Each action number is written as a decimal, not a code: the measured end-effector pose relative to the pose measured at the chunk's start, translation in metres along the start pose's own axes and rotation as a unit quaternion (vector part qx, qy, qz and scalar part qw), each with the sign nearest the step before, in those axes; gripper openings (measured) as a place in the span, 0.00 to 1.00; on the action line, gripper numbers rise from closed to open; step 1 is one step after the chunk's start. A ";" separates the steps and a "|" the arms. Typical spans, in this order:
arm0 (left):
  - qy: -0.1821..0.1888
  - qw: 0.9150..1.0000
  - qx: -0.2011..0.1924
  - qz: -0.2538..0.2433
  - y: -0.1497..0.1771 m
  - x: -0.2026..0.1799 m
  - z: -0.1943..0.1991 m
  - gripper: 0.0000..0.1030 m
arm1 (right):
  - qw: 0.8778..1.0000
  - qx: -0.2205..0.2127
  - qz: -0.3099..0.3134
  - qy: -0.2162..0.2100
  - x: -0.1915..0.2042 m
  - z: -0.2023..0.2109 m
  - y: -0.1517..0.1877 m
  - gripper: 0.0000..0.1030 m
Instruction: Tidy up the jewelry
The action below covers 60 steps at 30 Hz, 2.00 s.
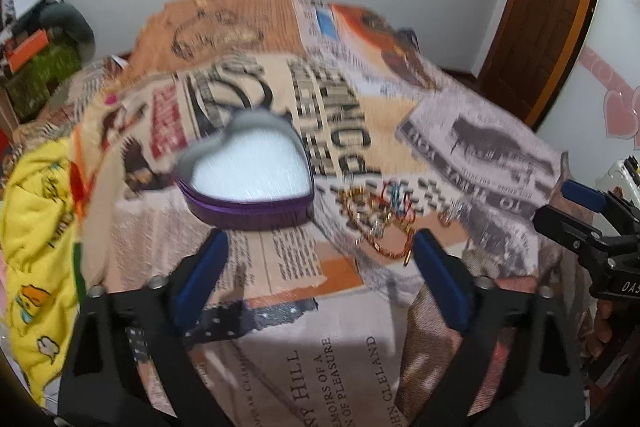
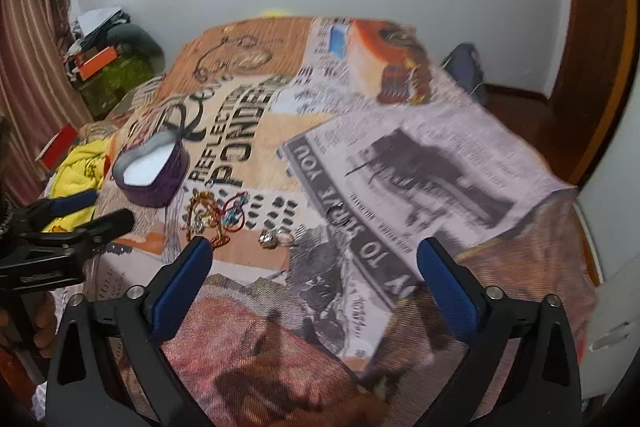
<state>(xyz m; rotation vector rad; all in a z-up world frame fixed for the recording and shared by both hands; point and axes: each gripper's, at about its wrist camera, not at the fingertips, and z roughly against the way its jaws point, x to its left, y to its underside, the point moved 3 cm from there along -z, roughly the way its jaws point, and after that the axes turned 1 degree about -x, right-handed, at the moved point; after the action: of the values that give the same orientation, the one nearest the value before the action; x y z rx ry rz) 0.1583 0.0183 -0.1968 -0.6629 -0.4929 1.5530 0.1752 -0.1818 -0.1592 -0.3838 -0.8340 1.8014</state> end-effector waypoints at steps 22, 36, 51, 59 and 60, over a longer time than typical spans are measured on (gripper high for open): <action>0.056 0.996 0.058 -0.036 0.005 -0.019 -0.051 0.13 | 0.993 0.075 0.001 -0.096 0.008 -0.067 0.005 0.52; 0.070 0.996 0.043 -0.041 0.003 -0.026 -0.043 0.00 | 0.994 0.067 0.008 -0.084 0.014 -0.077 0.003 0.27; 0.053 0.996 0.024 -0.065 -0.010 -0.028 -0.016 0.01 | 0.996 0.025 0.003 -0.080 0.013 -0.040 -0.010 0.27; 0.045 0.992 0.079 -0.083 0.004 -0.032 -0.051 0.19 | 0.996 0.035 0.002 -0.084 0.011 -0.042 -0.007 0.27; 0.044 0.993 0.075 -0.086 0.004 -0.032 -0.053 0.19 | 0.996 0.035 0.002 -0.084 0.010 -0.042 -0.006 0.27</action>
<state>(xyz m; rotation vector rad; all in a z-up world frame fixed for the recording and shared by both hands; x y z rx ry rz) 0.1913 -0.0184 -0.2352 -0.5561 -0.3531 1.3779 0.2014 -0.1561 -0.1833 -0.1906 -0.8830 1.8794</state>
